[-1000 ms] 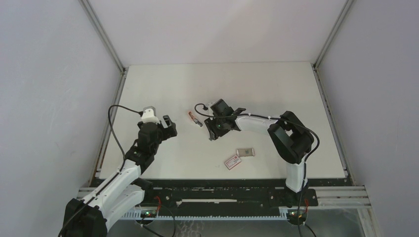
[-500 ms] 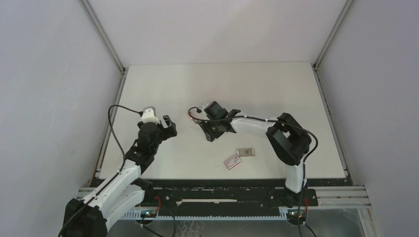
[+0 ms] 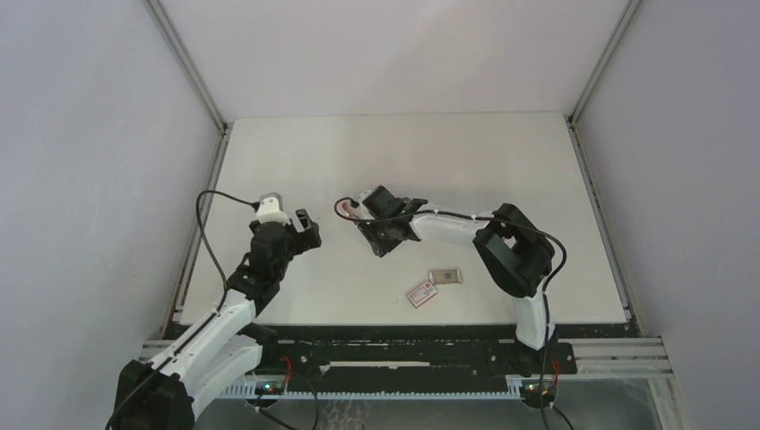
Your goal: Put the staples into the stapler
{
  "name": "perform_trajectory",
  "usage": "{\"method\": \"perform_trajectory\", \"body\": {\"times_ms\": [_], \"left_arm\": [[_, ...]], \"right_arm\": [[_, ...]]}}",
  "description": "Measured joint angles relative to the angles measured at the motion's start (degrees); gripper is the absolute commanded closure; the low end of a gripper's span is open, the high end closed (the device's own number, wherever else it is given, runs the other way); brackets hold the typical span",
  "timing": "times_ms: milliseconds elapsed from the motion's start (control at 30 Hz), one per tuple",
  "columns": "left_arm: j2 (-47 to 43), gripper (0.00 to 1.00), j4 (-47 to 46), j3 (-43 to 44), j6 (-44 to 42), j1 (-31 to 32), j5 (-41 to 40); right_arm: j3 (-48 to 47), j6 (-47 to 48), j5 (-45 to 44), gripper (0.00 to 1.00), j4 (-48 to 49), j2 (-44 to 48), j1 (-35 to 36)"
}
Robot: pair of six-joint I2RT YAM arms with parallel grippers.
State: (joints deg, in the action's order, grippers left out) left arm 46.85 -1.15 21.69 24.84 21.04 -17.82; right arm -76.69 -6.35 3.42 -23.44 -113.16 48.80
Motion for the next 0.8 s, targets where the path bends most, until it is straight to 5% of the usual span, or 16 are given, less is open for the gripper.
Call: {"method": "perform_trajectory", "body": {"times_ms": [800], "left_arm": [[0.0, 0.06, 0.0, 0.0, 0.0, 0.0, 0.0]], "right_arm": [[-2.64, 0.15, -3.76, 0.82, -3.19, -2.29, 1.62]]}}
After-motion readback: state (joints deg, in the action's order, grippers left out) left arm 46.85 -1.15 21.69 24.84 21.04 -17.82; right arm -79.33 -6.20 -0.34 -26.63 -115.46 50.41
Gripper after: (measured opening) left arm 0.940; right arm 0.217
